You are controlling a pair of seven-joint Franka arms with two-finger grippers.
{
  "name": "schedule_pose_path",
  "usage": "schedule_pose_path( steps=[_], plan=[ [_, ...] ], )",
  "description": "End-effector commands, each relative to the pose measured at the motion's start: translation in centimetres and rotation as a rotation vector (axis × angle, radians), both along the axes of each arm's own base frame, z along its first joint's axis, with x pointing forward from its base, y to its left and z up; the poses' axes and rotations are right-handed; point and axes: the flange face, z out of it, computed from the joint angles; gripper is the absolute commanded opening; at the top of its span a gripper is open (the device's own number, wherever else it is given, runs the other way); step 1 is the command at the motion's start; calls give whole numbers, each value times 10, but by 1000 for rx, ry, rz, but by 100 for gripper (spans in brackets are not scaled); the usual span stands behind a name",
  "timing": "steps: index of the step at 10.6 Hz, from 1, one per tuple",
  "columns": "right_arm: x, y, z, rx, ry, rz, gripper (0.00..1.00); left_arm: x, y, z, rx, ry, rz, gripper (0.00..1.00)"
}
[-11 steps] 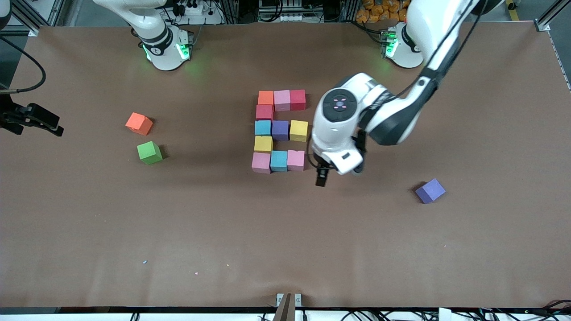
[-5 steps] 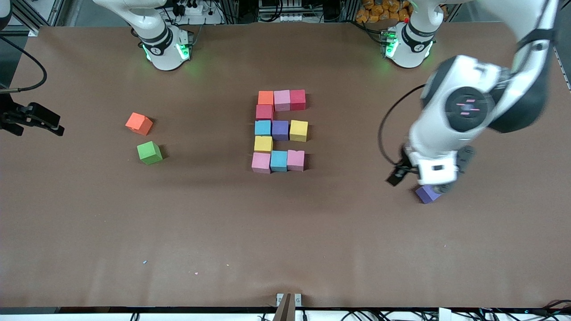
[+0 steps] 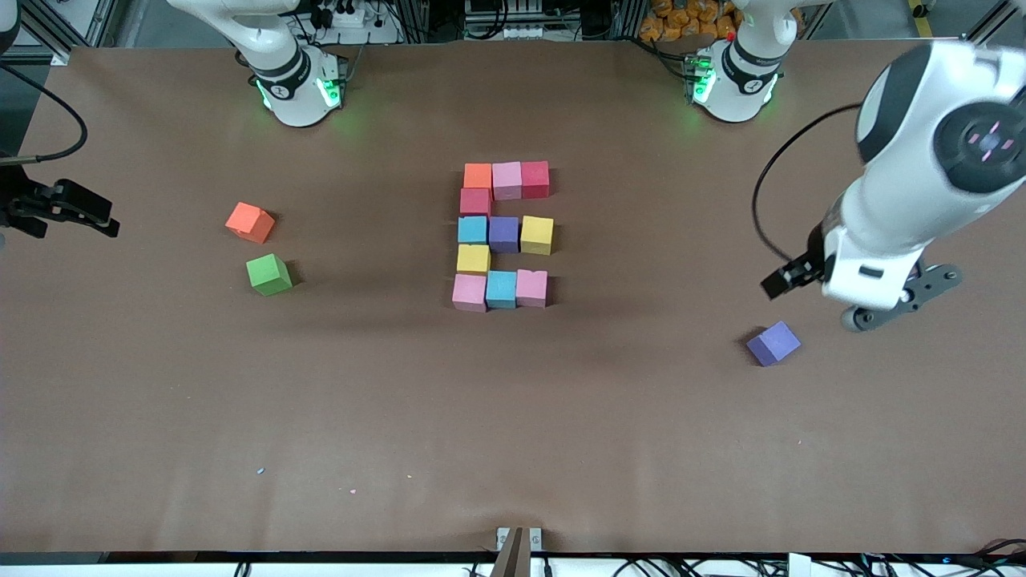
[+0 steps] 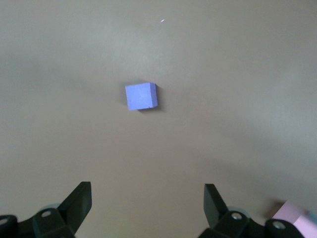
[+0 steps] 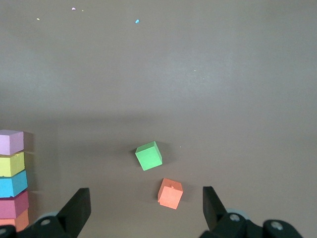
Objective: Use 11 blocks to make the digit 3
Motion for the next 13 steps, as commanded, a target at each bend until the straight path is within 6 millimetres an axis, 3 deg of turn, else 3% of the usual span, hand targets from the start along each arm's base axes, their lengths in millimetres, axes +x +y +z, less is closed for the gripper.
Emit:
schedule_pose_path(
  steps=[1,6,7,9,13],
  plan=[
    [-2,-1,1,15,5,0,100,-11,19,12,7,41,-179,100],
    [-3,-1,1,15,6,0,100,-26,7,31,-73,66,-300,100],
    [-3,-1,1,15,6,-2,100,-32,22,48,-72,49,-362,100],
    [-2,-1,1,15,5,0,100,-28,53,51,-81,53,-386,100],
    [-2,-1,1,15,6,0,100,-31,64,49,-125,54,-312,100]
  ],
)
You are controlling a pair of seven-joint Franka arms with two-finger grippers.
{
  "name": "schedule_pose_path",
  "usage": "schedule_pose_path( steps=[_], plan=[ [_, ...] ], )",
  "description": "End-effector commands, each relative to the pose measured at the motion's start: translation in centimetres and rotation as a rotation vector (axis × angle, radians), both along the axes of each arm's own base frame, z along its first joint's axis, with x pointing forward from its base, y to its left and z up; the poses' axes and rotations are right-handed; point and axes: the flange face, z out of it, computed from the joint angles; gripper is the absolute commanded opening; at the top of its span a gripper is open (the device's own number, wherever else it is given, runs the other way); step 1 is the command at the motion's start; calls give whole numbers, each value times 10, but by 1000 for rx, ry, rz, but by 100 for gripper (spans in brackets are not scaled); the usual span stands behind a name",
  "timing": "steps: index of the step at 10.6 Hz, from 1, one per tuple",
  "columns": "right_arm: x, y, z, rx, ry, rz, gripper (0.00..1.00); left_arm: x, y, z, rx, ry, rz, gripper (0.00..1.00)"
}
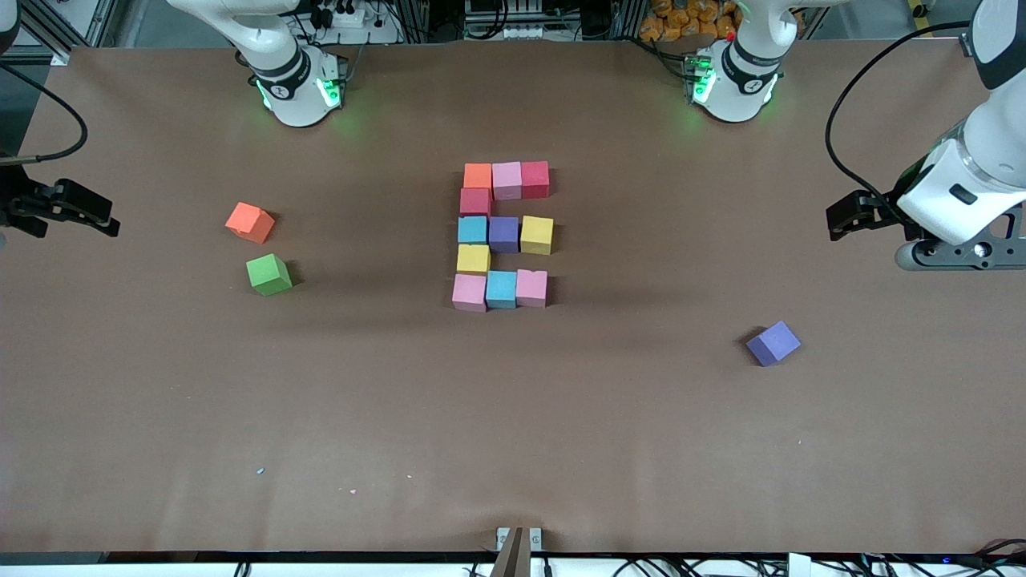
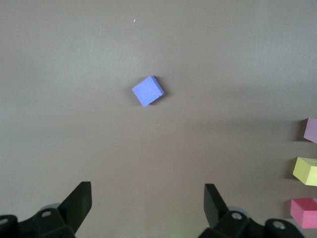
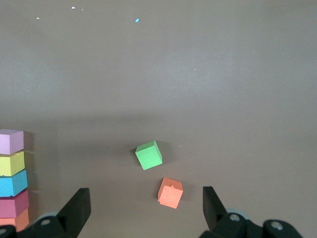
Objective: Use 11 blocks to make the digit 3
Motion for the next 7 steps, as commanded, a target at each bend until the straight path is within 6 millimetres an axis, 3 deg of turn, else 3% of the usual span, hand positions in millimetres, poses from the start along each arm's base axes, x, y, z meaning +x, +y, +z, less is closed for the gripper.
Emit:
schedule_pose_path(
  steps=[1,7],
  plan=[
    [-2,-1,0,14,5,0,100,-8,11,0,-23,11,57,100],
    [-1,-3,2,14,-5,-5,100,-19,6,-8,-23,-24,50,100]
  ],
)
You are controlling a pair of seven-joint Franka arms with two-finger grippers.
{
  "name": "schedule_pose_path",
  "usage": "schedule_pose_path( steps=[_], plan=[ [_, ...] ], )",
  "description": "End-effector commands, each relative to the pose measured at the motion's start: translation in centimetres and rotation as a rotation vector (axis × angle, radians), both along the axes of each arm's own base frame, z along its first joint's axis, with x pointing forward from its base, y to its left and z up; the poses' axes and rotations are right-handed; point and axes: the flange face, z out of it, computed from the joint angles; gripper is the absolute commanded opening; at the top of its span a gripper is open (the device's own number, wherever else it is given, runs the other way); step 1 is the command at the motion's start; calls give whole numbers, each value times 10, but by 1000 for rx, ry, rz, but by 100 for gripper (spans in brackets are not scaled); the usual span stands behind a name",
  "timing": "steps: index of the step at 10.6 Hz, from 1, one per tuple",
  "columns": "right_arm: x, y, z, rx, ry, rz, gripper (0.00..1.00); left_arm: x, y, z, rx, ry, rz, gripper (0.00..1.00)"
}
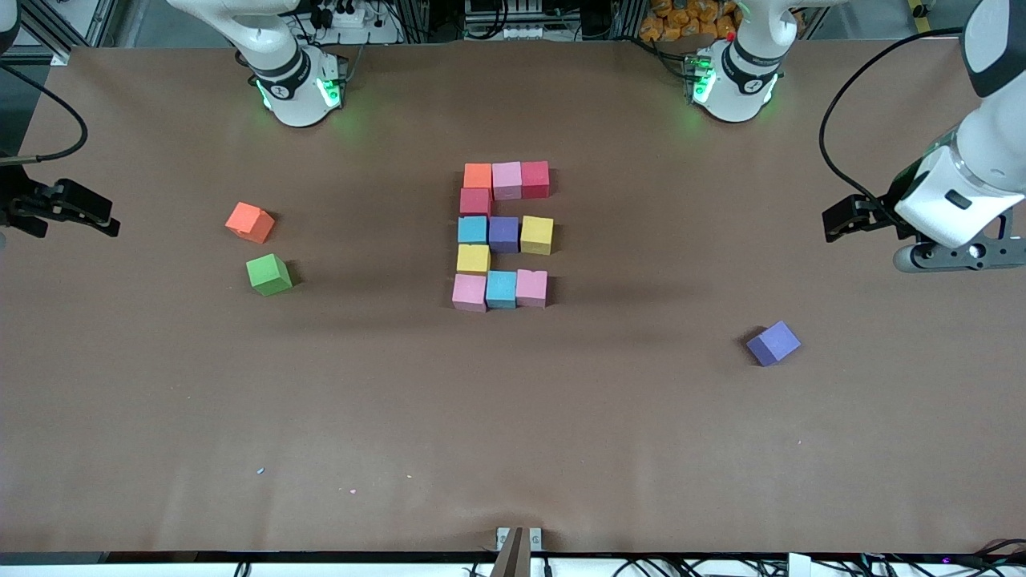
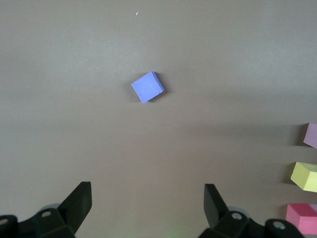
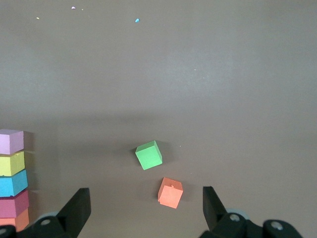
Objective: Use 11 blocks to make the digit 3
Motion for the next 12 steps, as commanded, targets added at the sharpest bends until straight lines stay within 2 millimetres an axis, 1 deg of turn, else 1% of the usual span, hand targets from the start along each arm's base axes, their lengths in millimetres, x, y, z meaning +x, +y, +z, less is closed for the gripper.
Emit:
schedule_pose_path(
  steps=[1,2,3,4,5,7,12],
  plan=[
    [0,-3,3,13,-11,-4,100,-9,2,9,-7,-28,15,100],
    [0,-4,4,13,-13,-6,100,-10,2,14,-9,-37,13,100],
    [0,-4,4,13,-14,-4,100,-17,4,35,-22,-75,20,100],
    [0,-7,4,13,-15,-10,100,-26,2,50,-21,-102,42,100],
    [1,-8,3,13,-21,-12,100,-29,1,56,-26,-116,62,100],
    [2,-8,3,13,-25,-12,100,-33,3,63,-52,-125,72,100],
    [1,-7,4,13,-24,-11,100,-34,2,68,-56,-131,59,100]
  ],
)
